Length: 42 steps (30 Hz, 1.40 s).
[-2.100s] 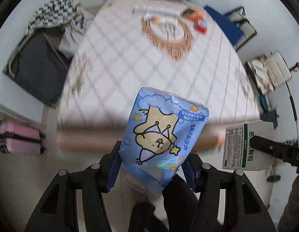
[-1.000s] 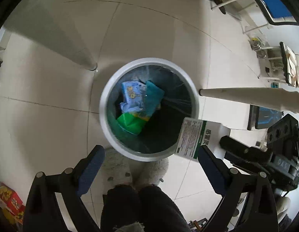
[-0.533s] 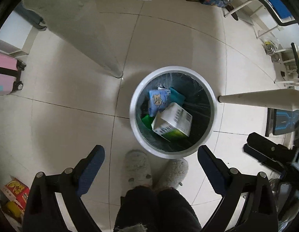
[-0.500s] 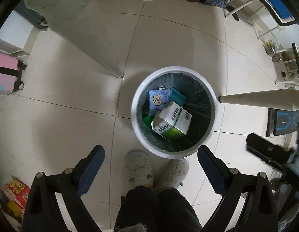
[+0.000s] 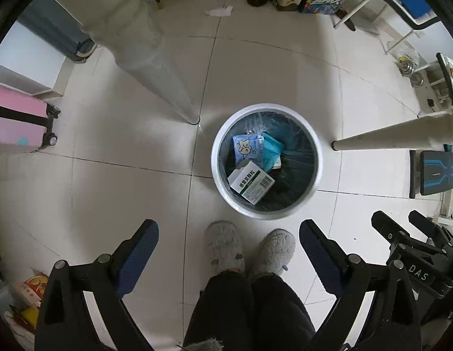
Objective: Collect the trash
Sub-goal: 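Move both tools back over the table toward the remaining items, then grasp the striped medicine box with the left tool while the right grasps the milk carton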
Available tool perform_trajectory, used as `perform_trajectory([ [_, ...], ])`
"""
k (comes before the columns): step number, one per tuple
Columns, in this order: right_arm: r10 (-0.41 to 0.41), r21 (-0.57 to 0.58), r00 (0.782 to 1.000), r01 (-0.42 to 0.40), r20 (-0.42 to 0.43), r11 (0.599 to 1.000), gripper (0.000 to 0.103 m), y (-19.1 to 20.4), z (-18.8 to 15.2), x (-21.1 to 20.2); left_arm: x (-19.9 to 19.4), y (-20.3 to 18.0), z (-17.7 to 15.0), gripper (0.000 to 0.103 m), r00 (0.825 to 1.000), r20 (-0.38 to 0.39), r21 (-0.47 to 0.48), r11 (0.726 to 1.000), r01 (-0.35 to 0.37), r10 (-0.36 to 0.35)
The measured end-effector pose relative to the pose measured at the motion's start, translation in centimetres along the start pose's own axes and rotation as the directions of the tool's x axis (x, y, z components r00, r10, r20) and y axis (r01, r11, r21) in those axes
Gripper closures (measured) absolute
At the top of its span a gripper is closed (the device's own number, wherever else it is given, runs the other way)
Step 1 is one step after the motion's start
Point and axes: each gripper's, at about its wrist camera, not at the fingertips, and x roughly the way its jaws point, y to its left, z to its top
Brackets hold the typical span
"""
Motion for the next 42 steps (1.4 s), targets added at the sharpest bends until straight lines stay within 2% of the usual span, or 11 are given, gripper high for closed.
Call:
perform_trajectory([
  [10,0.013,-0.005,0.998,-0.013,0.057,1.000,0.002,0.7,-2.6,-12.7,-10.5,-1.7,-2.3,0.005,0.999,0.044,0.060,0.998,0.027,-0.030],
  [21,0.042,0.004,0.993,-0.043,0.107,0.999,0.002,0.8,-5.1,-29.0,-22.3,-2.0,-3.9,0.005,0.994,0.083,0.133,0.990,0.054,-0.066],
  [26,0.093,0.042,0.987,-0.099,0.132,0.994,0.002,1.5,-4.3,-35.2,-27.6,-2.1,-2.7,0.004,0.981,0.178,0.137,0.989,0.048,-0.073],
  [30,0.146,0.092,0.975,-0.163,0.169,0.982,0.002,1.5,-1.3,-39.3,-31.1,-2.1,0.7,0.000,0.959,0.268,0.108,0.992,0.066,-0.093],
  [35,0.135,0.113,0.967,-0.162,0.216,0.980,0.002,1.1,5.3,-42.2,-33.7,-2.6,6.8,0.000,0.928,0.372,0.053,0.999,-0.007,-0.013],
  [37,0.126,0.127,0.966,-0.157,0.225,0.979,0.002,0.1,8.2,-42.9,-33.9,-3.0,9.5,0.000,0.925,0.379,0.020,1.000,-0.016,0.007],
  [40,0.109,0.146,0.967,-0.145,0.231,0.979,0.002,-1.3,12.9,-43.4,-33.9,-3.9,13.9,0.000,0.931,0.365,-0.030,1.000,-0.006,0.017],
  [42,0.098,0.164,0.969,-0.138,0.228,0.977,0.002,-2.6,17.6,-43.3,-33.8,-4.5,17.4,0.000,0.932,0.360,-0.077,0.997,-0.004,0.032],
])
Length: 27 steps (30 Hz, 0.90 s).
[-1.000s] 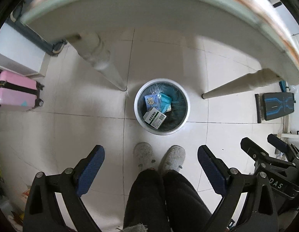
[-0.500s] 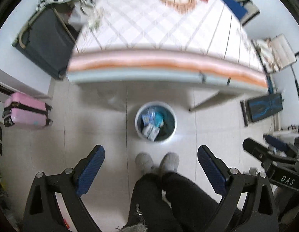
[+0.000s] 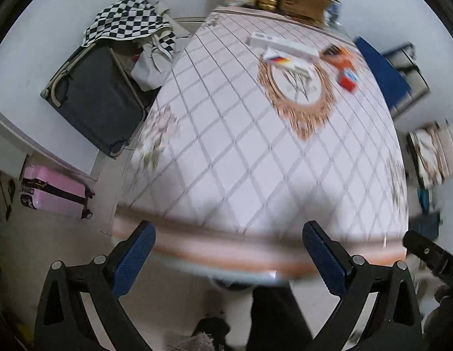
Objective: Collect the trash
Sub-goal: 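Grasp the striped medicine box with the left tool while the right grasps the milk carton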
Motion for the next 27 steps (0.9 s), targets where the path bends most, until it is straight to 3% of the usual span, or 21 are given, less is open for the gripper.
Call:
perform_trajectory([
  [4,-0.012,0.037,1.000,0.011,0.017,0.999,0.002,-1.1,10.5,3.5,3.4,-2.5,6.9,0.000,0.999,-0.033,-0.094,0.995,-0.039,0.036],
  [10,-0.009,0.116,1.000,0.009,0.003,0.993,0.002,-3.4,29.0,12.1,11.8,-8.2,17.9,0.000,0.986,-0.159,-0.242,0.967,-0.083,0.045],
  [14,-0.004,0.145,0.999,0.011,-0.042,0.989,0.019,-3.9,38.1,18.4,17.6,-10.8,24.2,0.000,0.975,-0.223,-0.323,0.942,-0.091,0.018],
  [17,-0.011,0.141,0.998,0.020,-0.061,0.990,0.021,-3.6,42.0,22.3,20.6,-11.7,27.6,0.001,0.969,-0.245,-0.391,0.916,-0.088,-0.011],
  [21,0.027,0.117,0.996,-0.017,-0.089,0.993,0.022,-2.8,44.9,25.8,24.4,-12.1,30.9,0.001,0.956,-0.279,-0.506,0.860,-0.070,-0.086],
  [24,0.017,0.090,0.994,-0.007,-0.109,0.996,0.044,-2.4,46.3,27.7,26.8,-12.2,32.3,0.001,0.941,-0.307,-0.589,0.805,-0.072,-0.140],
  [27,0.012,0.078,0.994,-0.004,-0.108,0.997,0.047,-2.0,47.3,28.3,28.5,-12.2,32.9,0.001,0.928,-0.338,-0.638,0.763,-0.104,-0.157],
])
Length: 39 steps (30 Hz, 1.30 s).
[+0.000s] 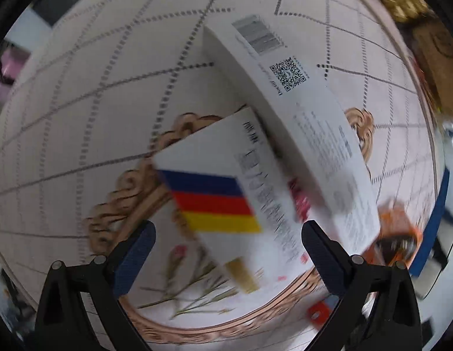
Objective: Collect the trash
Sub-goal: 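Grasp the striped medicine box with the left tool while the right grasps the milk carton, then carry the medicine box and milk carton over the bin and open both tools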
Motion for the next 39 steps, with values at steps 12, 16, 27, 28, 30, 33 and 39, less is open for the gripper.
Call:
perform_trajectory([
  [12,-0.056,-0.082,0.998,0.054,-0.019,0.995,0.048,1.9,0.0,0.6,0.7,-0.5,-3.5,0.016,0.982,0.097,0.325,0.927,-0.187,0.164],
  [16,-0.085,-0.121,0.995,0.079,-0.048,0.990,0.048,2.0,-1.0,0.7,0.6,1.5,-5.7,0.016,0.973,0.101,0.502,0.834,-0.229,0.207],
  [27,-0.148,-0.187,0.987,0.136,-0.054,0.973,0.050,4.1,-2.8,2.2,-0.7,8.8,-6.6,0.027,0.984,0.111,0.395,0.902,-0.174,0.141],
  [28,-0.151,-0.197,0.987,0.137,-0.057,0.971,0.050,4.1,-3.6,2.1,-0.7,8.9,-7.3,0.027,0.981,0.122,0.429,0.883,-0.188,0.150],
  [30,-0.167,-0.241,0.984,0.147,-0.062,0.959,0.050,4.0,-4.9,2.0,-0.7,9.4,-10.0,0.027,0.977,0.148,0.529,0.822,-0.209,0.154],
  [33,-0.200,-0.317,0.978,0.171,-0.060,0.933,0.050,3.4,-8.1,1.8,-0.1,10.9,-15.9,0.027,0.973,0.143,0.678,0.699,-0.230,0.181],
  [39,-0.229,-0.399,0.968,0.172,-0.098,0.900,0.050,2.2,-15.6,1.5,0.8,16.7,-22.7,0.026,0.977,0.115,0.725,0.657,-0.205,0.179],
])
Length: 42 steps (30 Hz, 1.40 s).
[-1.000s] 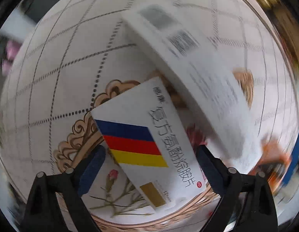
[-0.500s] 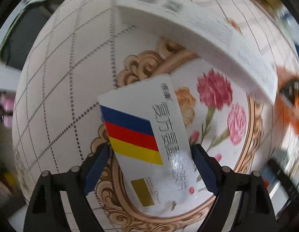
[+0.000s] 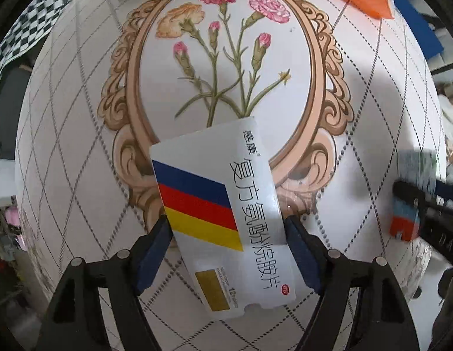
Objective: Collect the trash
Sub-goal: 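Carry the medicine box and milk carton over the bin and open both tools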
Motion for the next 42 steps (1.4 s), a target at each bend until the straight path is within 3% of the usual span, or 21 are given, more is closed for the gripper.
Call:
perform_trajectory([
  [3,-0.008,0.010,1.000,0.008,0.005,1.000,0.050,0.3,-1.5,0.2,0.2,-0.2,-1.6,0.026,1.000,0.024,-0.020,1.000,0.004,-0.004],
  [5,-0.013,0.028,1.000,0.013,0.012,1.000,0.050,0.2,-1.8,0.4,-0.1,-0.2,-0.8,0.025,1.000,0.024,-0.040,0.999,0.016,-0.016],
  [8,0.006,0.069,1.000,-0.007,0.010,0.998,0.048,-0.2,-2.2,0.8,-0.3,0.5,1.3,0.025,0.998,0.026,-0.113,0.992,0.053,-0.050],
  [10,0.006,0.076,1.000,-0.007,0.013,0.997,0.048,-1.1,-2.3,1.0,-1.1,4.6,5.5,0.031,0.998,0.033,-0.163,0.984,0.067,-0.062],
  [11,0.007,0.081,1.000,-0.008,0.016,0.997,0.048,-1.2,-2.3,1.0,-1.2,5.0,5.3,0.032,0.998,0.036,-0.177,0.982,0.061,-0.055],
  [17,0.000,0.109,0.999,-0.006,0.054,0.994,0.052,-2.4,-3.0,1.3,-2.5,4.0,4.0,0.033,0.998,0.067,-0.129,0.991,0.027,-0.018],
  [19,-0.004,0.121,0.998,-0.004,0.062,0.993,0.052,-3.1,-5.5,-0.4,-3.5,2.6,3.6,0.033,0.996,0.093,-0.099,0.995,0.003,0.007],
  [24,-0.012,0.119,0.990,-0.004,0.137,0.993,0.052,-2.6,-8.2,-2.4,-7.7,2.3,1.1,0.033,0.980,0.192,-0.035,0.998,-0.046,0.052],
  [30,-0.005,0.117,0.967,-0.026,0.255,0.993,0.053,-1.1,-13.4,-7.4,-13.4,1.2,-1.4,0.033,0.952,0.304,0.000,0.999,-0.038,0.036],
  [32,-0.006,0.116,0.956,-0.030,0.293,0.993,0.053,-0.3,-15.5,-9.4,-15.3,2.2,-3.7,0.033,0.939,0.344,0.021,0.999,-0.030,0.021],
  [33,-0.005,0.118,0.948,-0.035,0.318,0.992,0.053,0.2,-17.0,-10.6,-15.0,2.3,-3.6,0.033,0.933,0.359,0.029,0.999,-0.025,0.013],
  [37,-0.010,0.132,0.918,-0.046,0.396,0.990,0.053,2.4,-22.4,-15.0,-17.6,3.7,-8.6,0.033,0.905,0.423,0.087,0.996,0.002,-0.038],
  [42,-0.032,0.192,0.880,-0.068,0.473,0.979,0.053,5.6,-31.6,-19.7,-19.5,6.3,-15.2,0.033,0.888,0.448,0.156,0.987,0.033,-0.101],
])
